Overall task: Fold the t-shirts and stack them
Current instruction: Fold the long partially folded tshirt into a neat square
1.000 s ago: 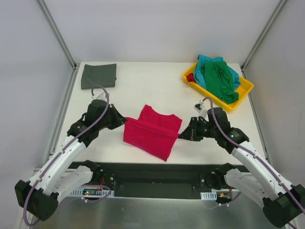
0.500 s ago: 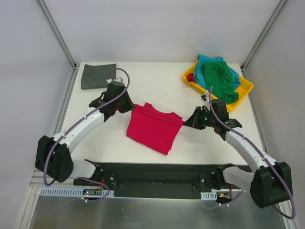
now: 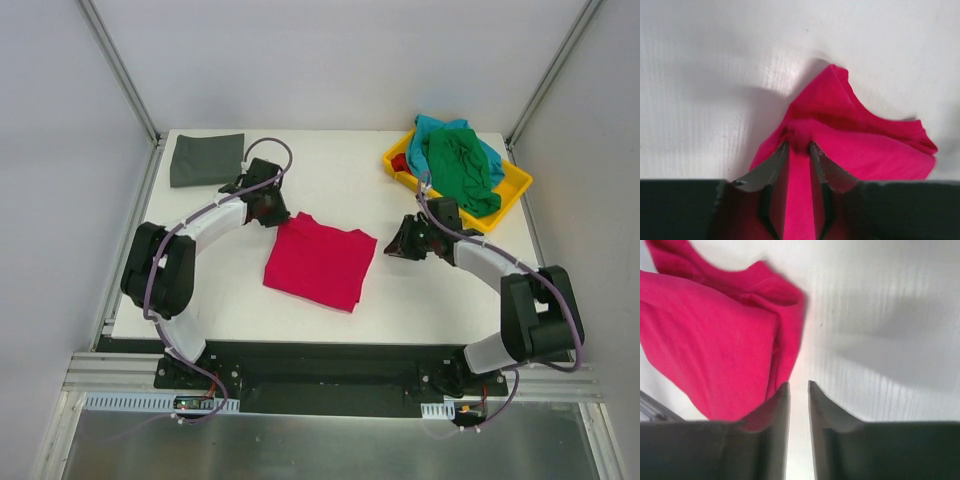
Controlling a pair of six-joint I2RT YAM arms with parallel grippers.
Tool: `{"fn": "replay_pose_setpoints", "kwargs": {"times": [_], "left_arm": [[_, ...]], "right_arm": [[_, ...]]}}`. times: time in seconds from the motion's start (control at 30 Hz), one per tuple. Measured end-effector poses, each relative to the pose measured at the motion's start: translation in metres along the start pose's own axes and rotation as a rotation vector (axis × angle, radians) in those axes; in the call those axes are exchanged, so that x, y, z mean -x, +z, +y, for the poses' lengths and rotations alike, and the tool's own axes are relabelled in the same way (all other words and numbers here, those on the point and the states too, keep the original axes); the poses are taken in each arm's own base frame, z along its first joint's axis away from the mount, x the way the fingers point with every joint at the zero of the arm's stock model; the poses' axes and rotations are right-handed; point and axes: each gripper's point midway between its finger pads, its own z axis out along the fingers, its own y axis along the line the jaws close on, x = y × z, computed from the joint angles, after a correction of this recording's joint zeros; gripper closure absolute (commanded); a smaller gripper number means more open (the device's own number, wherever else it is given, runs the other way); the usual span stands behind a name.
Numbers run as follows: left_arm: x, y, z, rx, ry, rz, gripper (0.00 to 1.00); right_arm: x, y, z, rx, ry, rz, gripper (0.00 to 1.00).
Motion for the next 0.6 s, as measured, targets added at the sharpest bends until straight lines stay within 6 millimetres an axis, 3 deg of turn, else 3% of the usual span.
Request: {"fn": "replay_pose_setpoints", "kwargs": {"times": [0.07, 0.13, 0.17, 0.23, 0.27, 0.3, 0.47, 0.6], "left_arm": [[0.007, 0.008, 0.008, 0.022, 0.000, -0.003, 0.29], [0.014, 0.011, 0.012, 0.030, -0.009, -0.009, 0.06], [0.017, 0.011, 0.014, 0.032, -0.013, -0.014, 0.01], [0.021, 0.010, 0.015, 0.030, -0.014, -0.020, 0.01], [0.022, 0.009, 0.014, 0.024, -0.011, -0.022, 0.01], [0.021, 0.007, 0.012, 0.015, -0.006, -0.020, 0.01], [0.016, -0.012, 0.003, -0.060, 0.028, -0.018, 0.01], [0.001, -0.038, -0.027, -0.264, 0.057, 0.026, 0.01]], "right_arm": [[0.007, 0.009, -0.007, -0.028, 0.005, 0.002, 0.46], [0.014, 0.012, -0.008, -0.037, -0.004, -0.009, 0.41], [0.017, 0.011, -0.007, -0.036, -0.009, -0.015, 0.40], [0.025, 0.008, 0.001, -0.022, -0.031, -0.040, 0.33], [0.027, 0.006, 0.004, -0.015, -0.041, -0.049, 0.25], [0.027, 0.002, 0.009, -0.006, -0.055, -0.057, 0.03], [0.016, -0.013, 0.054, 0.093, -0.171, -0.071, 0.04], [-0.012, -0.014, 0.090, 0.181, -0.254, -0.016, 0.04]]}}
